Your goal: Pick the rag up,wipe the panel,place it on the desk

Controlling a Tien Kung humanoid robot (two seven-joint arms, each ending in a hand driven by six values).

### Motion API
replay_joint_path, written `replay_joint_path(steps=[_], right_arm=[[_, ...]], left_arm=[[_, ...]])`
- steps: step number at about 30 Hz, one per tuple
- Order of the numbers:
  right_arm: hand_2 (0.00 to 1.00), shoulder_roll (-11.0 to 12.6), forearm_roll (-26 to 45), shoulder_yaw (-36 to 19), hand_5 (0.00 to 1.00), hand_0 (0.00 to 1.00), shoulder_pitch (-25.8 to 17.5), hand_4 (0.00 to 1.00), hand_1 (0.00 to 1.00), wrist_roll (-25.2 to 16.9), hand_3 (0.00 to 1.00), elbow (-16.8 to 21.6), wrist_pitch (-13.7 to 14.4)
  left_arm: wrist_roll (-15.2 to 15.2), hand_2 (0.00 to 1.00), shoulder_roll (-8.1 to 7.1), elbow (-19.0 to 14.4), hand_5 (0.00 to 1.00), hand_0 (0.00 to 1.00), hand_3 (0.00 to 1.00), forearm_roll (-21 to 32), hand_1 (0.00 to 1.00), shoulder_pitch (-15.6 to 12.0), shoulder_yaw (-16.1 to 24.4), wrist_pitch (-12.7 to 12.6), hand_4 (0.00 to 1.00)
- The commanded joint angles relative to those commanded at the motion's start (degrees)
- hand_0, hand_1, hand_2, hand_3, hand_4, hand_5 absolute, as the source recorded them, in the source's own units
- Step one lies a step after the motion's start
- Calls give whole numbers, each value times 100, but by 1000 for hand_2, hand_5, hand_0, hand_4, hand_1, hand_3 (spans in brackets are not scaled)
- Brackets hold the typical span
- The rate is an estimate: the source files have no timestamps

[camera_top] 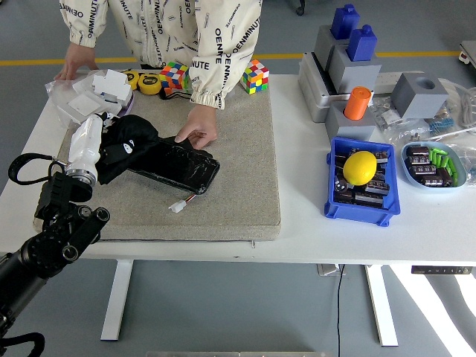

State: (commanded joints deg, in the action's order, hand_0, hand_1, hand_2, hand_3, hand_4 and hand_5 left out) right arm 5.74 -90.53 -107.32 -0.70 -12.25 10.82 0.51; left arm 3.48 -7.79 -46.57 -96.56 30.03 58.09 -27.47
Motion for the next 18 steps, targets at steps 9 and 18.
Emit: replay_joint_path(steps=[9, 18], right_arm=[[491, 5, 2, 4, 350, 521, 1, 855, 552, -6, 520, 1, -4], [491, 8, 4, 6, 350, 521, 6, 855, 552, -11, 520, 0, -9]], left_arm=[[132, 370, -120, -724, 2, 246, 561, 327, 353, -18, -1026, 58, 673], [242, 369, -185, -1258, 2, 246, 561, 514, 352, 46, -1845, 113, 672]])
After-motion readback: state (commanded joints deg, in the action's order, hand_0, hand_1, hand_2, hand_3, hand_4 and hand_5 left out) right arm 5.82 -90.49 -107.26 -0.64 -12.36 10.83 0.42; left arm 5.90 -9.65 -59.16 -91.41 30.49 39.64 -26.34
